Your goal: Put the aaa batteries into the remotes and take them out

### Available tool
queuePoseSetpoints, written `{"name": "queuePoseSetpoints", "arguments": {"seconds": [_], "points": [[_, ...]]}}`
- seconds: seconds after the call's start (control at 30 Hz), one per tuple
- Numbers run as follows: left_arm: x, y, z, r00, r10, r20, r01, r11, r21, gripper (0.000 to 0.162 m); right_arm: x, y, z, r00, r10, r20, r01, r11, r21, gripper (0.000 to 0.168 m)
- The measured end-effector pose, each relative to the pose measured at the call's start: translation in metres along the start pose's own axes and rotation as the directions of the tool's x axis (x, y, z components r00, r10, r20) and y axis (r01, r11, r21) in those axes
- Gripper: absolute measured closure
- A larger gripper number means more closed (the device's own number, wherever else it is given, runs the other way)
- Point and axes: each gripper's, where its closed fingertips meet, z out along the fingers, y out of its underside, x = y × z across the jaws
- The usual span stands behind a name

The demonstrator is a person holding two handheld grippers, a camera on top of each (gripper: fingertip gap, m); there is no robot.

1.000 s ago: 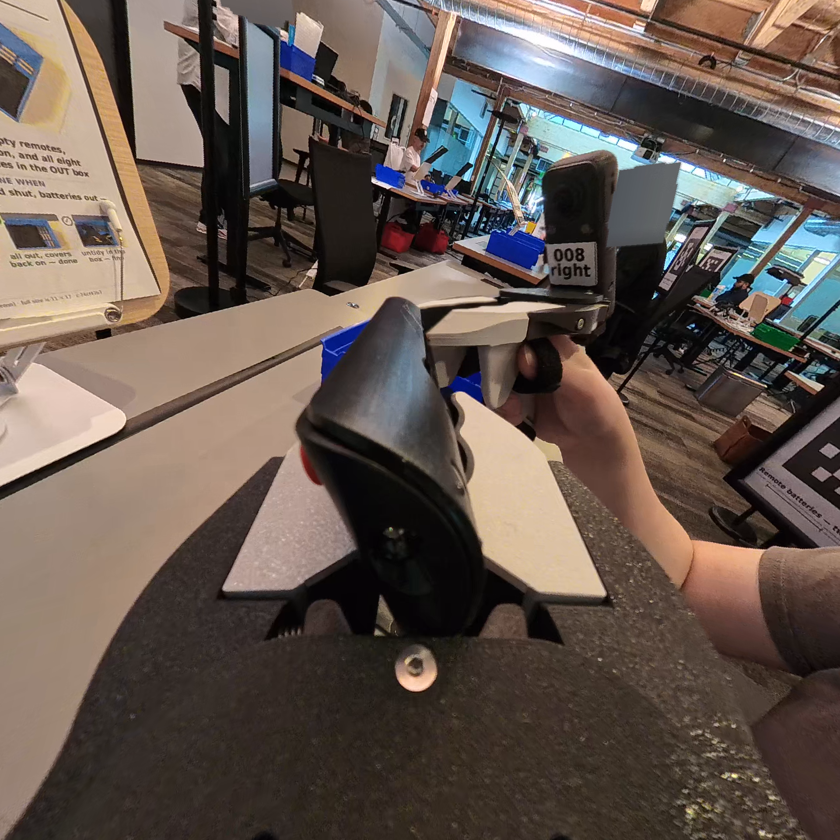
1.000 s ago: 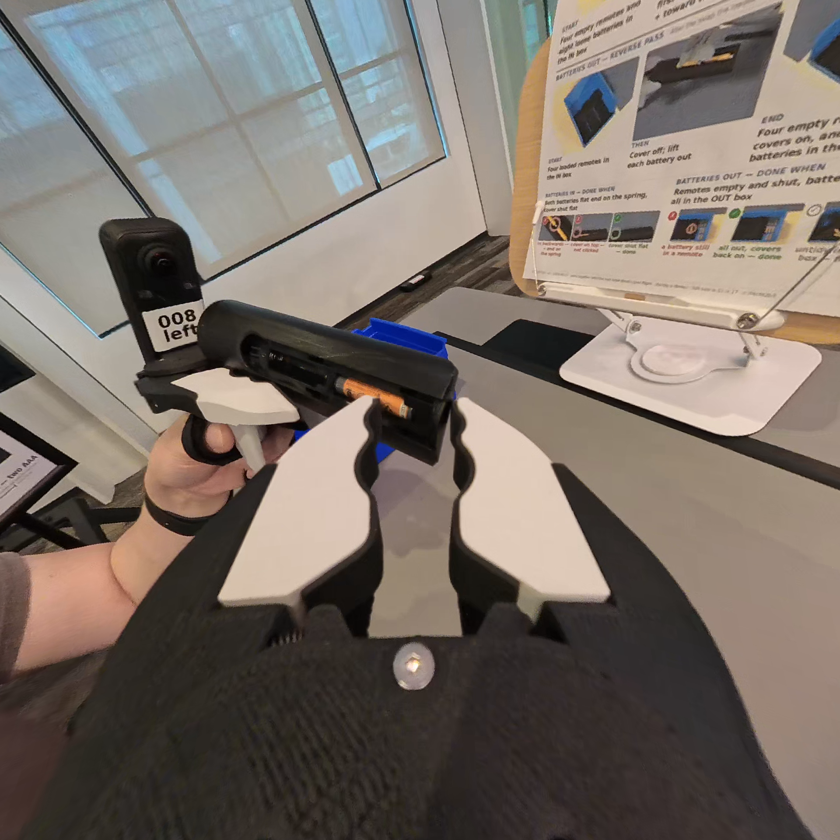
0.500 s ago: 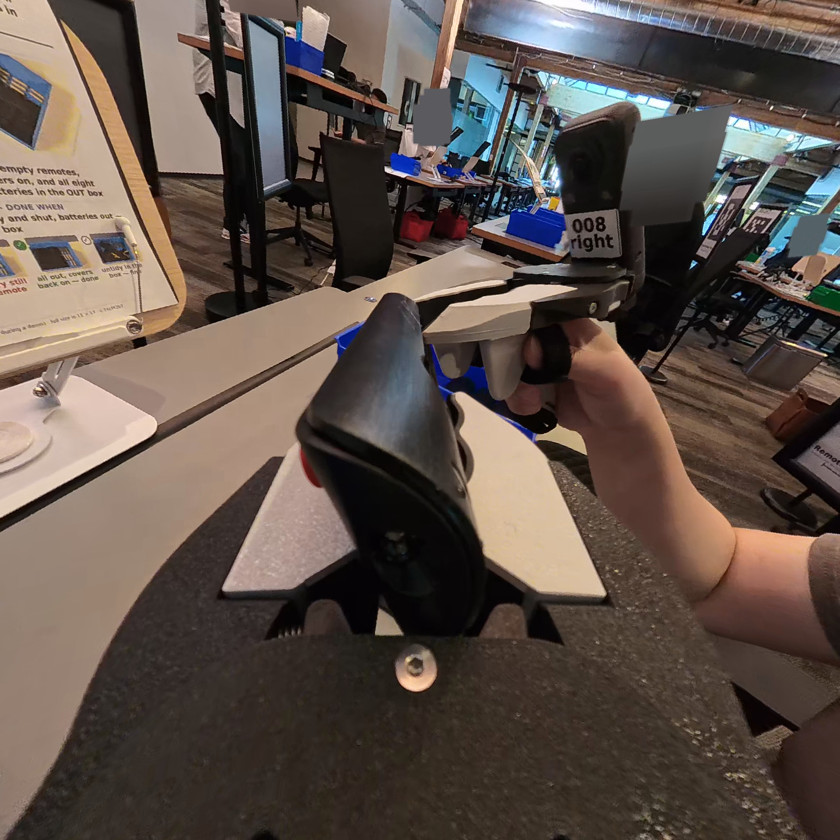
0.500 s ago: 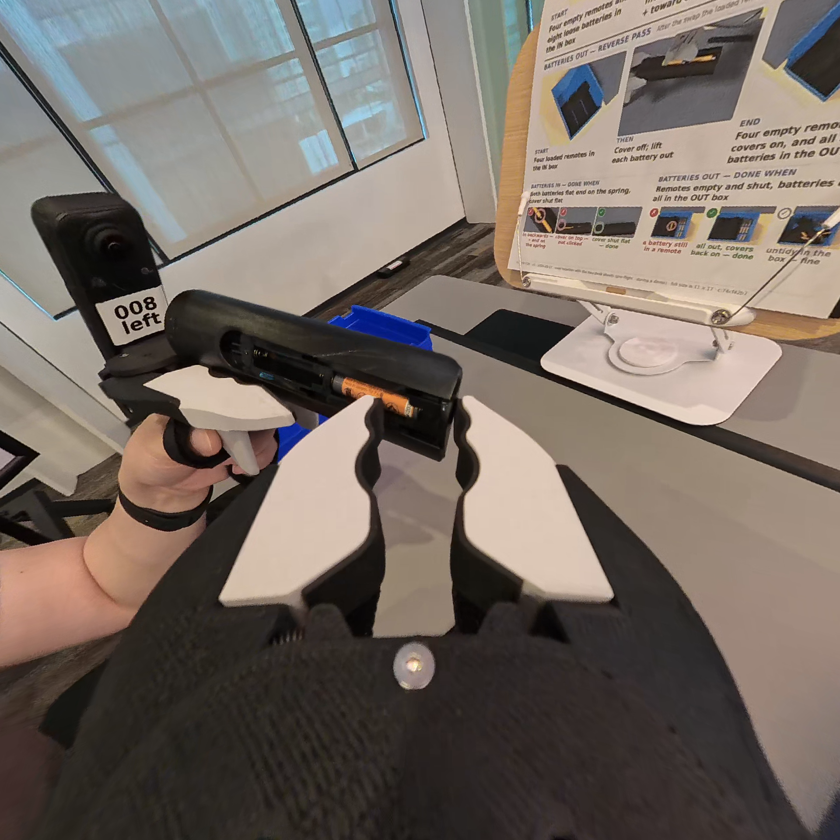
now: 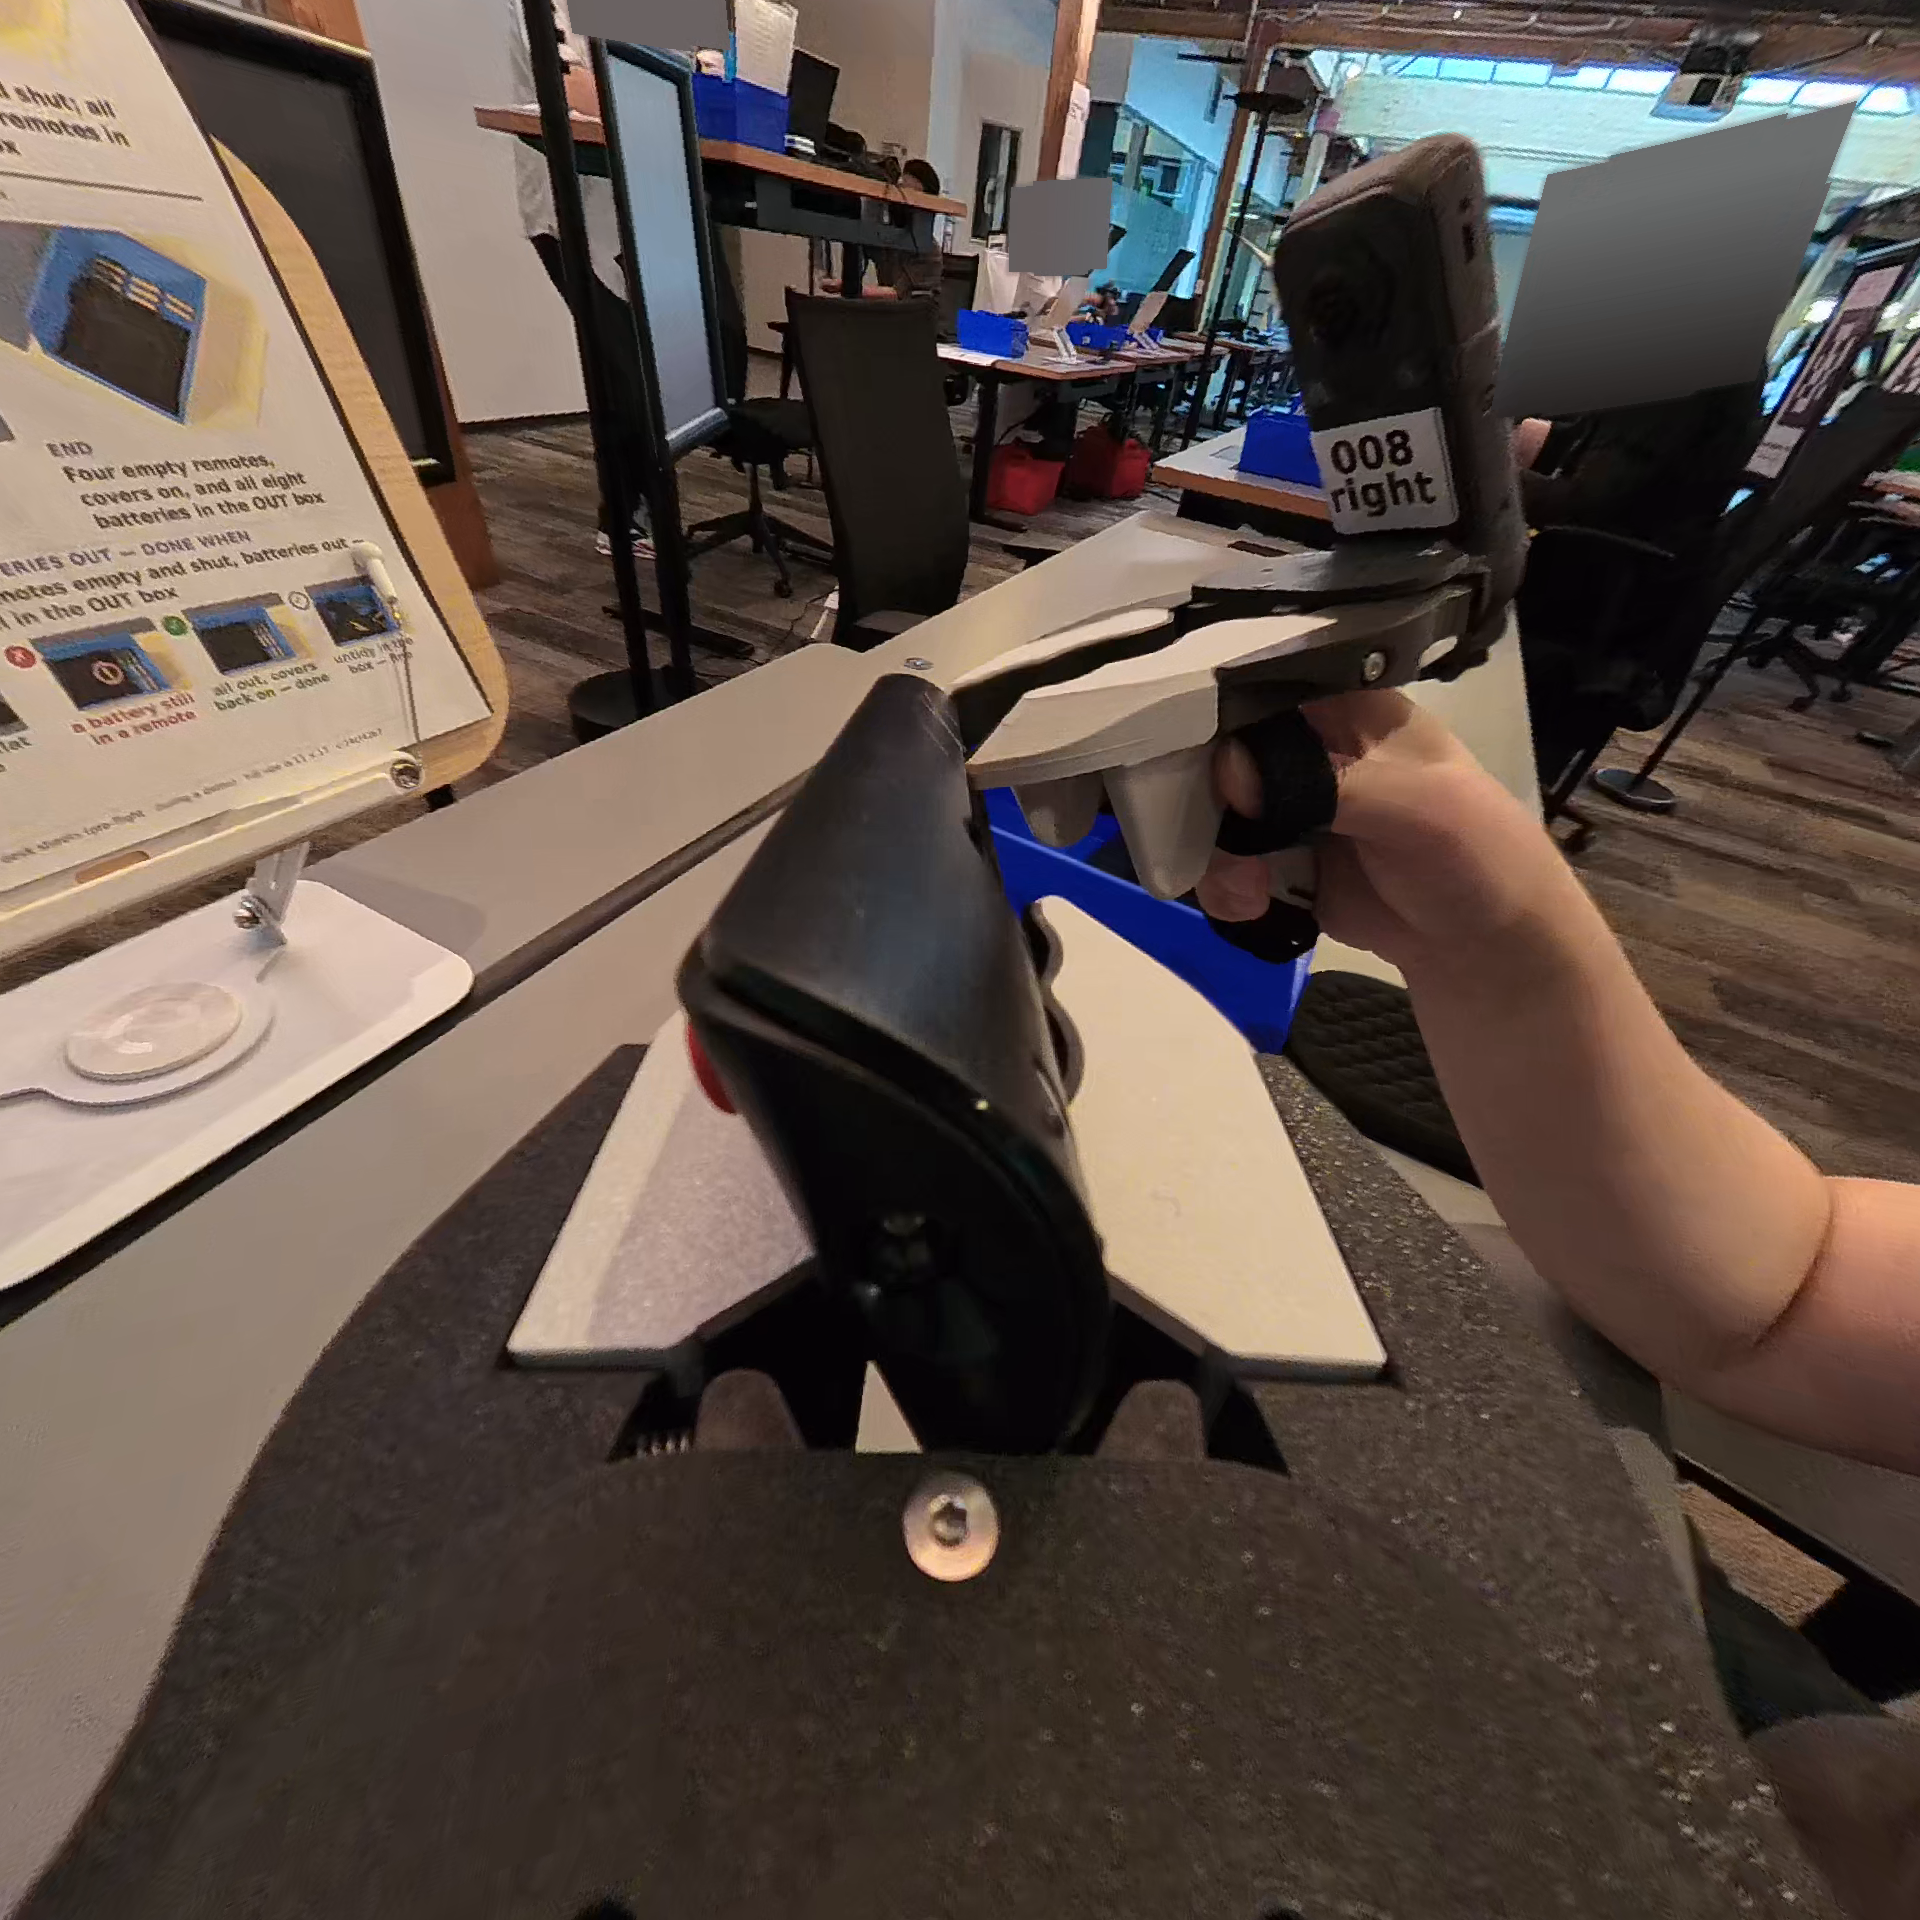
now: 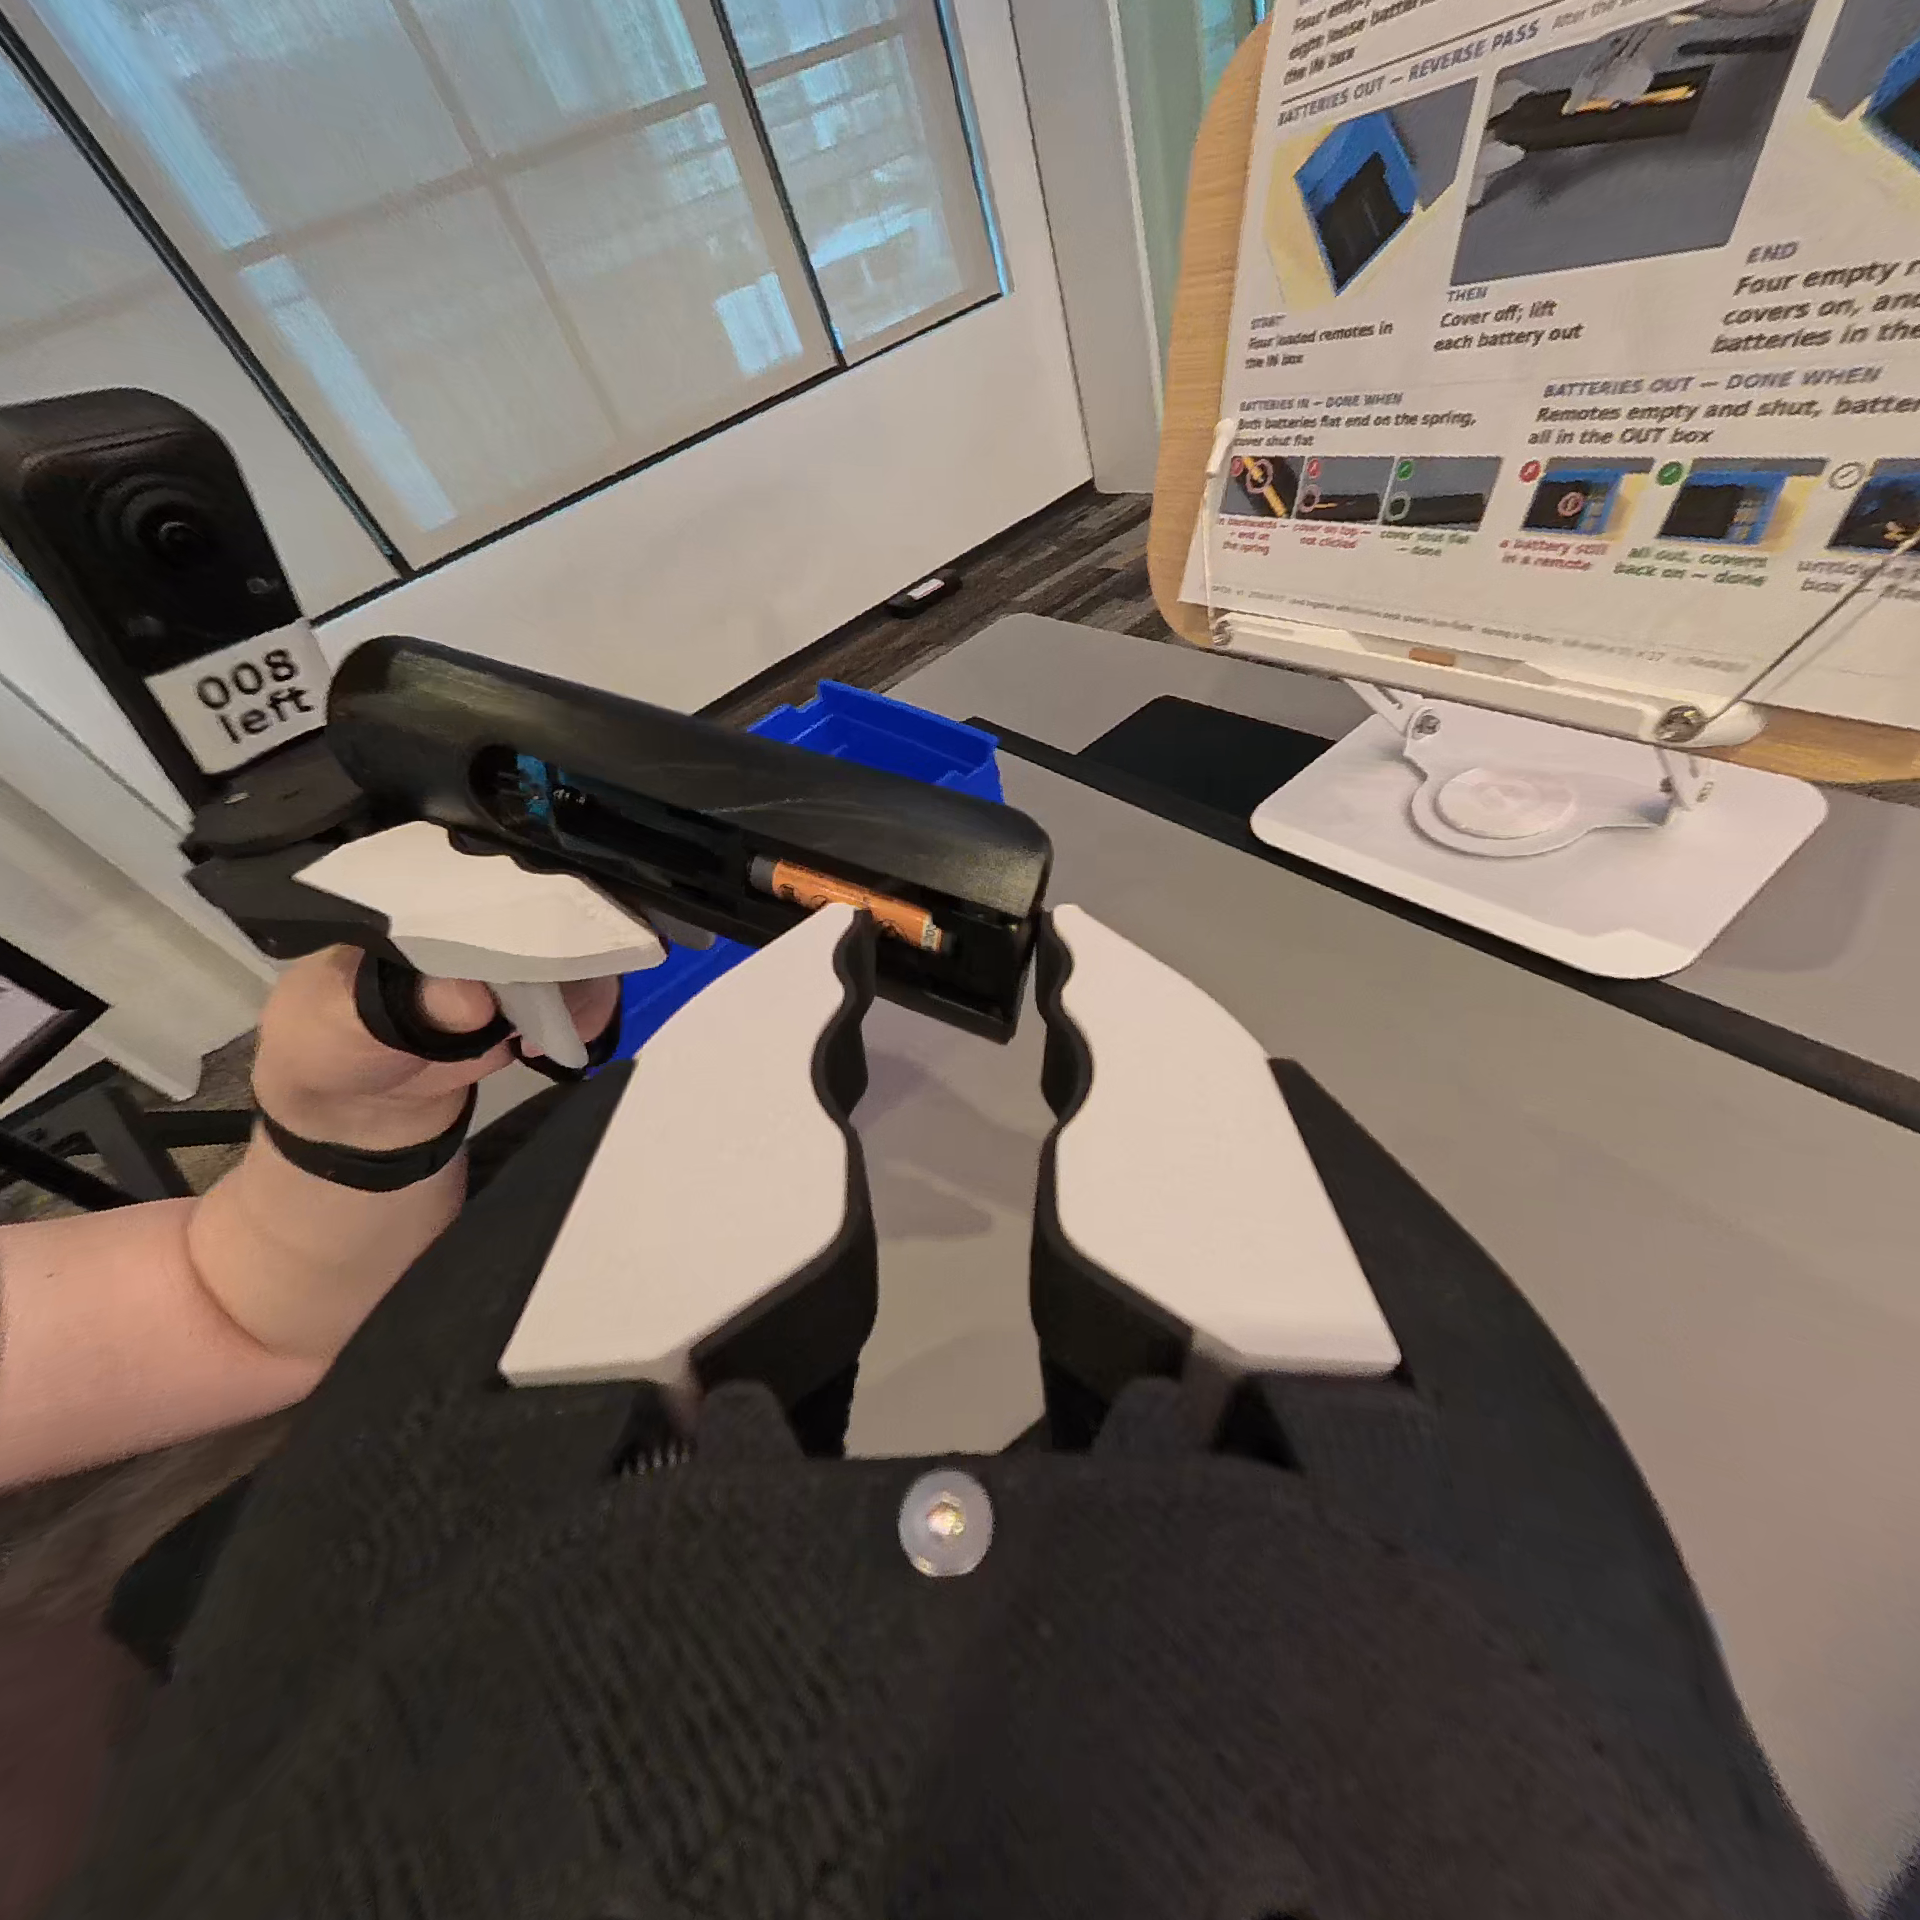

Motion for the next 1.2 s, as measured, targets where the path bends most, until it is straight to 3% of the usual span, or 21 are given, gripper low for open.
{"name": "queuePoseSetpoints", "arguments": {"seconds": [0.2, 0.8, 0.93, 1.07, 1.2], "points": [[-0.0016, -0.0009, 0.0025, 0.996, 0.057, 0.075, -0.058, 0.998, 0.013, 0.136, 0.0043, -0.0036, 0.0004, 0.991, -0.053, -0.124, 0.056, 0.998, 0.024, 0.136], [0.0017, -0.0007, 0.0048, 0.98, 0.113, 0.161, -0.115, 0.993, 0.002, 0.135, 0.0063, -0.0051, 0.0006, 0.989, -0.057, -0.135, 0.065, 0.996, 0.054, 0.137], [0.0022, -0.0027, 0.0022, 0.987, 0.091, 0.134, -0.093, 0.996, 0.007, 0.135, 0.0061, -0.0066, -0.0011, 0.995, -0.037, -0.096, 0.044, 0.997, 0.065, 0.146], [0.0029, -0.001, 0.004, 0.986, 0.091, 0.137, -0.093, 0.996, 0.004, 0.135, 0.0021, -0.0065, 0.0011, 0.996, -0.019, -0.083, 0.025, 0.997, 0.073, 0.132], [0.0034, -0.0015, 0.0038, 0.987, 0.091, 0.132, -0.093, 0.996, 0.008, 0.135, 0.0016, -0.0065, 0.0, 0.995, -0.038, -0.098, 0.044, 0.997, 0.061, 0.133]]}}
